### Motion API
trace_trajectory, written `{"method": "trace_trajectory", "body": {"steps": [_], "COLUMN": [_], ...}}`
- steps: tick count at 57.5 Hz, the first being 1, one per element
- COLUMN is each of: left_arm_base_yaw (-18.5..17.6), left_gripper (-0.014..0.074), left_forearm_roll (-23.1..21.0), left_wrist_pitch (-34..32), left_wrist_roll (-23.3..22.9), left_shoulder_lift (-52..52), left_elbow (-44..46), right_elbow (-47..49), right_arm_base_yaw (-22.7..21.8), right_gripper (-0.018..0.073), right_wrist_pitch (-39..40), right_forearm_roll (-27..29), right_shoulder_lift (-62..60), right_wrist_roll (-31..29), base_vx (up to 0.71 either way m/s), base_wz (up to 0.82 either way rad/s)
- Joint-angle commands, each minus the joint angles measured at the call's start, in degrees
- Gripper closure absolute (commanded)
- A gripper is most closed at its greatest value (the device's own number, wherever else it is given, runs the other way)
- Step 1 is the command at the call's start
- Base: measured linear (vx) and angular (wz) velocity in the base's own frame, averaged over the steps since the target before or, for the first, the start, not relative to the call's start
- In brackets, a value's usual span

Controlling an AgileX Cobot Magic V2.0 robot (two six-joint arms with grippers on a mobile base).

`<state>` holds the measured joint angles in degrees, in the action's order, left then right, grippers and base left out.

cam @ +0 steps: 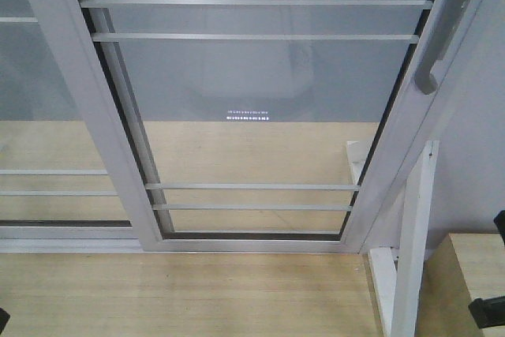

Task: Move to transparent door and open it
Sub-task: 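Approach the door until the silver handle is near the grippers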

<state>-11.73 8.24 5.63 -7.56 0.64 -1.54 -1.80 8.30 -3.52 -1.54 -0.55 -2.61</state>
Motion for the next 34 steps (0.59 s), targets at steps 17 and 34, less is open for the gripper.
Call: {"method": "trace_trajectory", "body": {"steps": [17,34], "left_arm_base_yaw": [-0.2,-0.2], "left_gripper": [0.0602,0.0602], "left_forearm_roll": [-10.38,-10.45], "left_wrist_pitch": [-18.68,-19.81], "left_wrist_roll": [0.96,8.63], "left_shoulder_lift": [-5.48,-33.43], "left_elbow": [8.55,29.49], "right_elbow": [13.17,34.9], "right_arm_base_yaw": [-0.22,-0.22], "right_gripper": [0.0559,0.0559], "right_wrist_pitch": [6.88,4.17], "right_forearm_roll": [-0.16,-2.1], "right_shoulder_lift": [4.14,26.01], "right_wrist_roll": [-0.43,-3.46], "base_vx": [0.0,0.0], "base_wz": [0.0,0.0]}}
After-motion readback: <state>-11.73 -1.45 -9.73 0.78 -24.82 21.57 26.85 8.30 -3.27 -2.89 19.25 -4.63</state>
